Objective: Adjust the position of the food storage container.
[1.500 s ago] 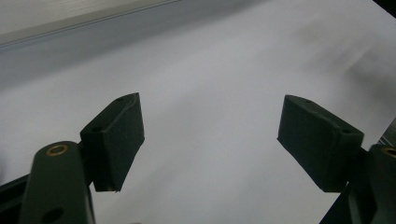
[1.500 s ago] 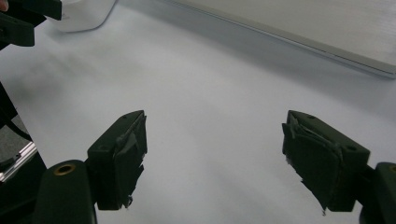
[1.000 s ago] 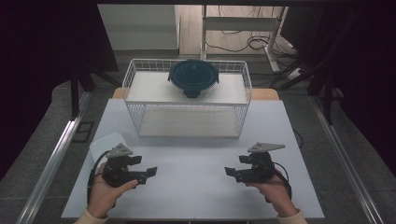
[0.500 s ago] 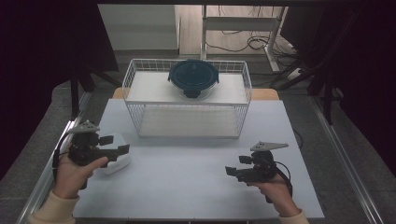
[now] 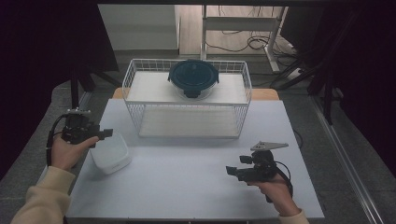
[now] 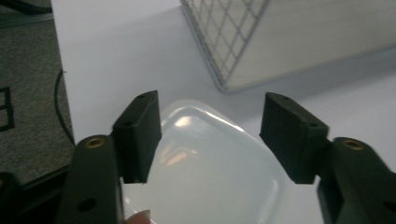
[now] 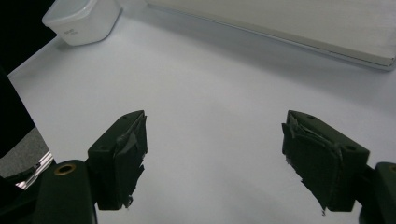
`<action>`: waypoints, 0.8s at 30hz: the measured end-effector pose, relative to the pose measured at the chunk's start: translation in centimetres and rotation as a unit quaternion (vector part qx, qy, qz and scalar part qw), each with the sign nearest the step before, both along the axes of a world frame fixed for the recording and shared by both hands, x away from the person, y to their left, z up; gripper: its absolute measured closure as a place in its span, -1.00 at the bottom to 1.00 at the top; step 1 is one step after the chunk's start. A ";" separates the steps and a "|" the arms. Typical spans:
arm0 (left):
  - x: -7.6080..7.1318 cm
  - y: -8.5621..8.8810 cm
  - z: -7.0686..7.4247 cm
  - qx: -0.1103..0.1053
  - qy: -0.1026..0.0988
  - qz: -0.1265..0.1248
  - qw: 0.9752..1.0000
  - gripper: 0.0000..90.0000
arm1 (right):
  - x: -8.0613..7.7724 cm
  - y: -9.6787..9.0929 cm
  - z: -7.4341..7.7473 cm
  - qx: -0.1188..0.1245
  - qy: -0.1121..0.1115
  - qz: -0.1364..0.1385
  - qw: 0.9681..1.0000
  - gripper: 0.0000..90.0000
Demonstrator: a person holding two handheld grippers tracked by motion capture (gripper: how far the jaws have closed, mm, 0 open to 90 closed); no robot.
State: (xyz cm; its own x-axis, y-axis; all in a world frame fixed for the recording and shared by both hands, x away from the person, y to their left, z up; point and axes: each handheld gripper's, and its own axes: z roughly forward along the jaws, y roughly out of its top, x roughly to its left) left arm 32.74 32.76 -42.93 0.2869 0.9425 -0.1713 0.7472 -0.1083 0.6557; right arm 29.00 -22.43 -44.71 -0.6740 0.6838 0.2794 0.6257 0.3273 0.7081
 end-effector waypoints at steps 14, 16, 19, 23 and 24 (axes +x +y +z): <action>-0.5 4.7 -2.1 0.015 0.039 0.060 0.997 0.85 | 0.0 -0.2 0.0 0.002 0.001 -0.002 1.000 -0.51; -0.6 5.5 -2.6 0.012 0.047 0.070 0.996 0.93 | 0.1 -0.2 0.0 0.002 0.000 -0.003 1.000 -0.51; -0.7 6.4 -3.6 0.010 0.064 0.086 0.994 0.99 | 0.1 -0.2 -0.1 -0.001 0.001 -0.002 1.000 -0.51; -1.0 6.6 -5.2 0.011 0.087 0.091 0.992 1.00 | 0.1 -0.1 -0.2 -0.002 0.002 -0.003 1.000 -0.51; -1.1 6.6 -5.5 0.009 0.092 0.092 0.991 1.00 | 0.1 -0.1 -0.2 -0.001 0.002 -0.003 1.000 -0.51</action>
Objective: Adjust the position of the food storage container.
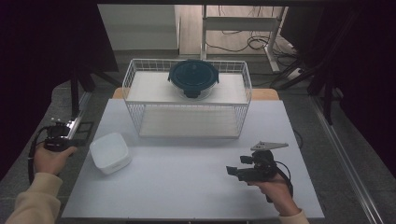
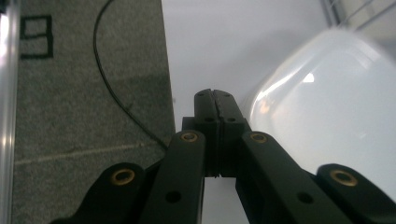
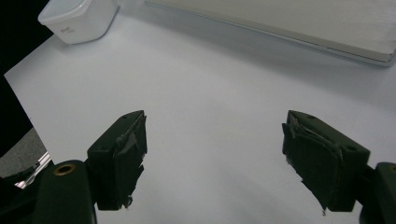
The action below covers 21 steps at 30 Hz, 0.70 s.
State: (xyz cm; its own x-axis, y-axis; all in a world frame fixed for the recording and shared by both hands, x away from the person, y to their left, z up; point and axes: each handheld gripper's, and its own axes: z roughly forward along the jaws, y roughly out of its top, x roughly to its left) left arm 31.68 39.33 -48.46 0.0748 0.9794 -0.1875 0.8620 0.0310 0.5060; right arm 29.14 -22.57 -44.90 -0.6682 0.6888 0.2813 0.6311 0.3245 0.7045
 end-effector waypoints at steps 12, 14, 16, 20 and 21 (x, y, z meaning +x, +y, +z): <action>0.7 -0.2 -1.4 -0.029 0.018 -0.005 0.999 1.00 | 0.1 -0.1 -0.1 -0.001 0.002 -0.002 1.000 -0.52; 0.9 -0.1 -1.5 -0.038 0.017 -0.006 0.999 1.00 | 0.1 -0.1 -0.2 -0.002 0.003 -0.001 1.000 -0.52; 1.1 -0.3 -1.6 -0.050 0.015 -0.011 0.999 1.00 | 0.1 0.0 -0.2 -0.002 0.003 0.000 1.000 -0.52; 1.5 -1.3 -1.6 -0.056 0.012 -0.026 0.998 1.00 | 0.1 0.0 -0.2 -0.002 0.003 -0.001 1.000 -0.52; 1.5 -1.6 -1.6 -0.057 0.012 -0.031 0.998 1.00 | 0.1 0.0 -0.2 -0.002 0.003 -0.002 1.000 -0.52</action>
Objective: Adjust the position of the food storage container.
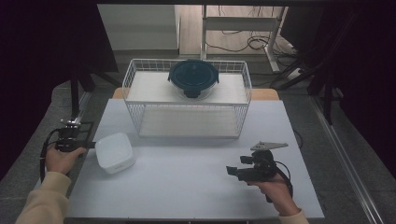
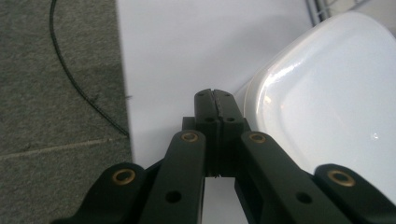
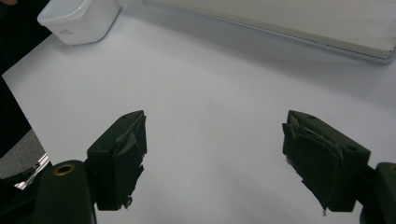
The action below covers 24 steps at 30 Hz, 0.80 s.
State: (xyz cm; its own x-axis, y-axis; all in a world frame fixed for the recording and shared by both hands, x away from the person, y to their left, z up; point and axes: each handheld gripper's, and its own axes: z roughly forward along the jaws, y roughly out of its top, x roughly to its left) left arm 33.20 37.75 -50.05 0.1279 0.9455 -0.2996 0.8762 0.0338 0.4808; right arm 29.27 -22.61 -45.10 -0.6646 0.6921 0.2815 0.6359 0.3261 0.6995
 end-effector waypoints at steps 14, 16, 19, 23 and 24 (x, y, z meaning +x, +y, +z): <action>-0.1 -5.1 -0.2 -0.028 0.000 -0.065 0.997 1.00 | -0.1 0.1 0.0 0.003 0.000 0.003 1.000 -0.52; -0.2 -5.7 -0.2 -0.027 0.000 -0.073 0.997 1.00 | -0.1 0.1 0.0 0.002 0.000 0.003 1.000 -0.52; -0.3 -6.4 -0.3 -0.027 0.001 -0.085 0.996 1.00 | -0.1 0.1 0.0 0.001 0.001 0.006 1.000 -0.52; -0.4 -7.1 -0.5 -0.034 0.000 -0.092 0.995 1.00 | -0.1 0.0 0.0 0.003 0.001 0.004 1.000 -0.52; -0.4 -7.3 -0.5 -0.039 -0.001 -0.095 0.995 1.00 | -0.1 0.0 0.1 0.003 0.001 0.004 1.000 -0.52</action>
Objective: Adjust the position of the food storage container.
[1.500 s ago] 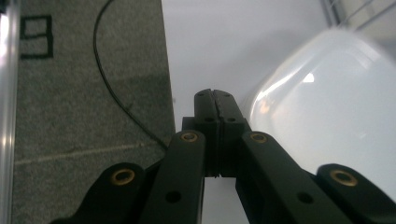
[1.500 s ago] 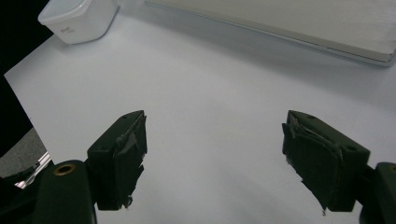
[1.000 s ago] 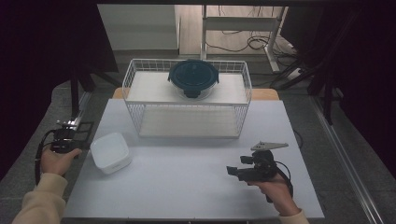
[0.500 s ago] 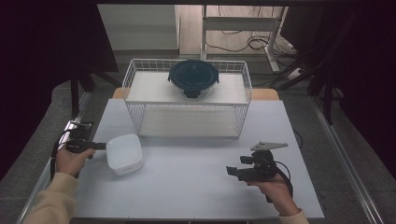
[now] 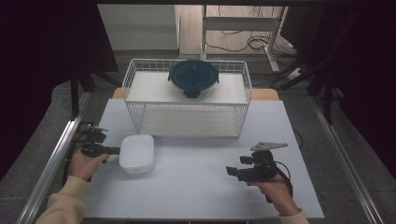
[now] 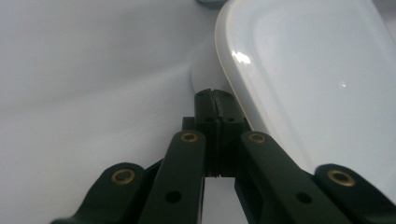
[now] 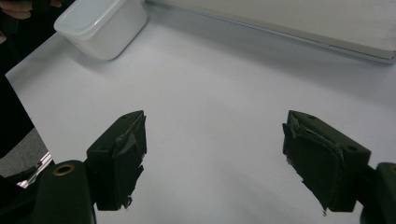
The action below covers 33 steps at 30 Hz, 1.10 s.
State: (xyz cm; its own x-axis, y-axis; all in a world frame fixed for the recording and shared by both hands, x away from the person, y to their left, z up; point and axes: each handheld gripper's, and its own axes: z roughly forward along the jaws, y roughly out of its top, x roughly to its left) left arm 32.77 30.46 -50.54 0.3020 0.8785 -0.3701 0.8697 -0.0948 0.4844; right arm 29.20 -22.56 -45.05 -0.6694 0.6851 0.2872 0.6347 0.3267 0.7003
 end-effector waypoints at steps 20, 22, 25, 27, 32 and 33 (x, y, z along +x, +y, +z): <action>0.7 -3.6 -1.0 -0.051 0.004 -0.032 0.998 1.00 | 0.0 0.4 -0.1 -0.003 0.002 0.007 1.000 -0.52; 0.7 -4.0 -1.1 -0.055 0.005 -0.037 0.998 1.00 | 0.0 0.4 -0.1 -0.004 0.003 0.007 1.000 -0.53; 0.7 -4.6 -1.3 -0.063 0.006 -0.040 0.997 1.00 | 0.0 0.4 -0.1 -0.004 0.004 0.008 1.000 -0.53; 0.7 -5.0 -1.4 -0.068 0.007 -0.044 0.997 1.00 | 0.0 0.4 -0.1 -0.004 0.003 0.008 1.000 -0.53; 0.7 -6.0 -1.5 -0.075 0.009 -0.058 0.995 1.00 | 0.0 0.5 -0.2 -0.004 0.004 0.009 1.000 -0.53; 0.7 -6.2 -1.6 -0.081 0.008 -0.056 0.995 1.00 | 0.0 0.5 -0.2 -0.004 0.005 0.010 1.000 -0.53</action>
State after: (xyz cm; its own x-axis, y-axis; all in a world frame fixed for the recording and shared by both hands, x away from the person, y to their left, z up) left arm 33.44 24.23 -52.13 0.3882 0.7681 -0.5092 0.8656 -0.1143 0.4876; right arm 29.18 -22.09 -45.23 -0.6799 0.6746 0.2876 0.6346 0.3447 0.6917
